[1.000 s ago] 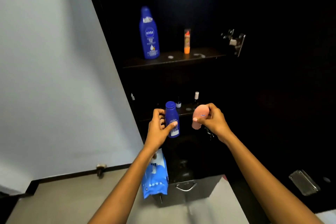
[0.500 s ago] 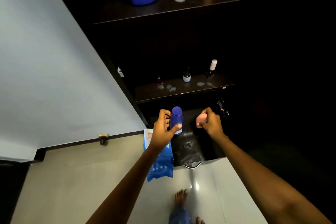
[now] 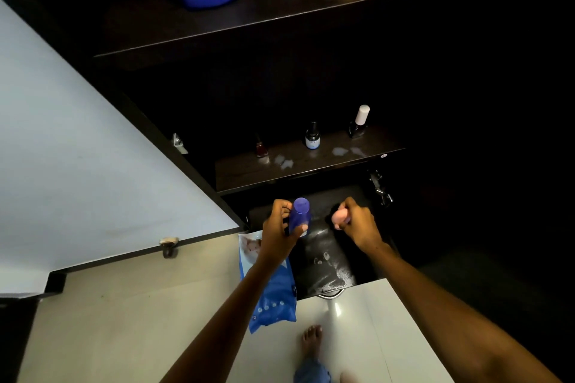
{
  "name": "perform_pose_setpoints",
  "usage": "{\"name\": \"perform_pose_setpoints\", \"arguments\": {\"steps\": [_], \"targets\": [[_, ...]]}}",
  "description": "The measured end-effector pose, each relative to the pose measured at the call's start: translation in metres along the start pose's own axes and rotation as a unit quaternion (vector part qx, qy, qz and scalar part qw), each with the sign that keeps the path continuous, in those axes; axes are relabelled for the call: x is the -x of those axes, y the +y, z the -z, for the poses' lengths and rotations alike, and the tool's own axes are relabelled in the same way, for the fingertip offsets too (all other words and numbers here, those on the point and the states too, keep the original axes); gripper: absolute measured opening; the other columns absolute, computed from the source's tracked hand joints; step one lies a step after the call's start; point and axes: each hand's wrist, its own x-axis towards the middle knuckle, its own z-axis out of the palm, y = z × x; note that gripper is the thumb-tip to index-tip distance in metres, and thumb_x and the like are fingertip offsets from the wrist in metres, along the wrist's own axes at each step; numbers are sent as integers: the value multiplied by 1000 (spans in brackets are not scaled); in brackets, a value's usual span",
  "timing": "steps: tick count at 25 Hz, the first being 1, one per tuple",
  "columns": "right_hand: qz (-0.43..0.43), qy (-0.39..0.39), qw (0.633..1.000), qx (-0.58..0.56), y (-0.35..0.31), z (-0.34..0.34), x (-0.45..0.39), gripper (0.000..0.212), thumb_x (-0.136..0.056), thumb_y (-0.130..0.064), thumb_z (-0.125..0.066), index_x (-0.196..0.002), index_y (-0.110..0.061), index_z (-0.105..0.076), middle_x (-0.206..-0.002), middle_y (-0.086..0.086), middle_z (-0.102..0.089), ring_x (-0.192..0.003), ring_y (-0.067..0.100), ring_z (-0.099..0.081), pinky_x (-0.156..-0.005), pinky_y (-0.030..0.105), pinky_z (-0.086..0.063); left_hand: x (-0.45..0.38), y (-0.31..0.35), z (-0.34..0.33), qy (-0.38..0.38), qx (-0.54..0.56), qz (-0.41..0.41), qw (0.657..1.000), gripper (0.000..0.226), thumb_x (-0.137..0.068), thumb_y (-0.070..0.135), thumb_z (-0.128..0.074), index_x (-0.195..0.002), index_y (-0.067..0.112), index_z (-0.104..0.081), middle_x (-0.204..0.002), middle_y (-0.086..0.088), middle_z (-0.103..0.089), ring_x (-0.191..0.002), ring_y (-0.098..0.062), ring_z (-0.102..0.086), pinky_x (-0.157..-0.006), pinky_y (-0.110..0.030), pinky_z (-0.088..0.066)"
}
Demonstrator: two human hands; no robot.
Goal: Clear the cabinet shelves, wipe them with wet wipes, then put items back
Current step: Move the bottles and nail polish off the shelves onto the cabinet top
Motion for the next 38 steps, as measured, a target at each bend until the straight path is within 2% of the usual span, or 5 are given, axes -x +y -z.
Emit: {"name": "perform_pose_setpoints", "arguments": {"steps": [7, 13, 26, 31, 38], "targets": [[50, -10, 996, 79, 8, 10, -4, 49, -71, -11, -70, -117, -15, -53, -111, 12, -65, -103, 33, -62, -79, 37, -52, -21, -21, -23, -25, -56, 48, 997, 28, -75, 2, -69, -97, 8, -55, -90, -3, -63, -81, -20, -63, -75, -30, -54], [87, 2, 992, 94, 13, 21, -7, 46, -72, 0, -62, -117, -7, -52, -118, 15, -56, -110, 34, -57, -87, 41, -50, -30, -35, -33, -22, -89, 62, 994, 23, -75, 1, -64, -92, 11, -53, -84, -5, -64, -77, -20, -64, -74, -45, -54], [91, 46, 992, 69, 8, 33, 1, 42, -77, -8, -62, -118, -10, -53, -122, 14, -56, -108, 33, -59, -86, 38, -49, -11, -18, -33, 23, -88, 46, 995, 44, -72, -6, -62, -111, 13, -56, -103, 2, -62, -99, -20, -61, -89, -29, -49], [104, 70, 991, 36, 1, 41, 21, 36, -82, -7, -57, -118, -11, -55, -123, 12, -59, -109, 31, -59, -90, 40, -50, 18, 1, -20, 104, -92, 98, 985, 53, -78, -2, -64, -125, 13, -47, -127, -10, -52, -117, -23, -50, -102, -38, -43], [176, 154, 972, 5, -40, 81, 101, 30, -84, -5, -55, -113, -13, -60, -114, 7, -66, -105, 23, -63, -90, 37, -52, 81, 88, 3, 185, -56, 14, 981, 42, -79, 3, -66, -118, 6, -52, -125, -14, -53, -117, -25, -51, -95, -22, -37]]}}
